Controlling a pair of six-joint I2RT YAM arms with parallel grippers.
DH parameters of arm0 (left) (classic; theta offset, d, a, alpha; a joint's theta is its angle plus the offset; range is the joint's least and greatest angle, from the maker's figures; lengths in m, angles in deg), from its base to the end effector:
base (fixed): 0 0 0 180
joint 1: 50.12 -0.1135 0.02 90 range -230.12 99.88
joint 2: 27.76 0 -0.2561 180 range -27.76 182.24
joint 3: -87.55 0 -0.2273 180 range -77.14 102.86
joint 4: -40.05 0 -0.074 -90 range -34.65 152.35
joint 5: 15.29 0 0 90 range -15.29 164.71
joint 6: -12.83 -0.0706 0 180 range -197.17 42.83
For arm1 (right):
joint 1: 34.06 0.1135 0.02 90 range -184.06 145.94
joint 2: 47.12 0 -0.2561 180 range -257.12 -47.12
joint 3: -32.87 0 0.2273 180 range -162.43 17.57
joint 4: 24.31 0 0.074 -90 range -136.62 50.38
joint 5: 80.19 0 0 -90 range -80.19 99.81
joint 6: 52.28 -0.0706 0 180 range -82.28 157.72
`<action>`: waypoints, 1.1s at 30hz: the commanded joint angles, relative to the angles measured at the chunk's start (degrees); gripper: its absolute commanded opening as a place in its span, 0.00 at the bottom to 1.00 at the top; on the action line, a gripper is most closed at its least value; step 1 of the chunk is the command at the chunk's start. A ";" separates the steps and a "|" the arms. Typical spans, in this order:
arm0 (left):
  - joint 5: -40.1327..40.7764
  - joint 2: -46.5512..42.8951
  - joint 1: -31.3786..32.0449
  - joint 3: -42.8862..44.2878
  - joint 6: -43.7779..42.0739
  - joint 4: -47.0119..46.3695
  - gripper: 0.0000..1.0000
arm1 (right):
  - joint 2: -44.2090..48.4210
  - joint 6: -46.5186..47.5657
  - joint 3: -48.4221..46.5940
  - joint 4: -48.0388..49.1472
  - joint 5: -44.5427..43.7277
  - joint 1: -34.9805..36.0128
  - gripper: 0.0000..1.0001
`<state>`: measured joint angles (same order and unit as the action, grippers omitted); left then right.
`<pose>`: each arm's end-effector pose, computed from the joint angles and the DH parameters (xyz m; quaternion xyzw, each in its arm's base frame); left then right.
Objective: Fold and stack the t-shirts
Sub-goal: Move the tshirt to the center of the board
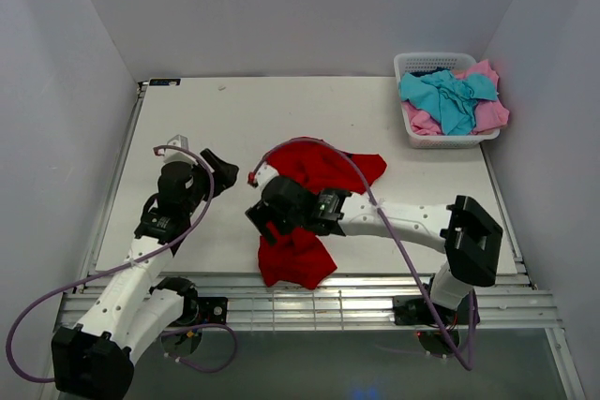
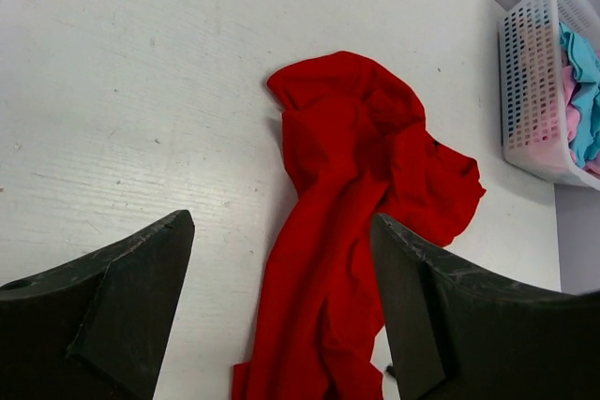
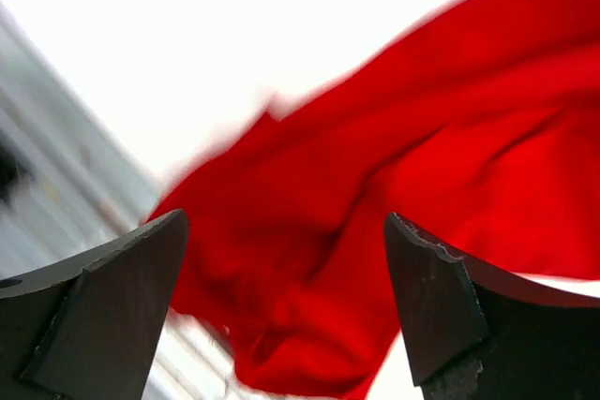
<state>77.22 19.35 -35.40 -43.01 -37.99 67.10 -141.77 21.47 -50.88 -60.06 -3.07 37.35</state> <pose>0.1982 -0.0489 0.2499 -0.1899 0.8203 -0.2279 0.4890 0.1303 0.3381 0.2219 -0.3908 0.8377 0.1790 0.3369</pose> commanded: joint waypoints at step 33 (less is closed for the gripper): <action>-7.16 0.96 -0.04 -8.11 0.99 -8.06 0.86 | -39.21 18.10 -40.99 4.45 -0.57 -32.31 0.66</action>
<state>70.88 20.73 -35.40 -50.56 -37.23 60.04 -180.57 38.63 -92.84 -56.17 -5.11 5.12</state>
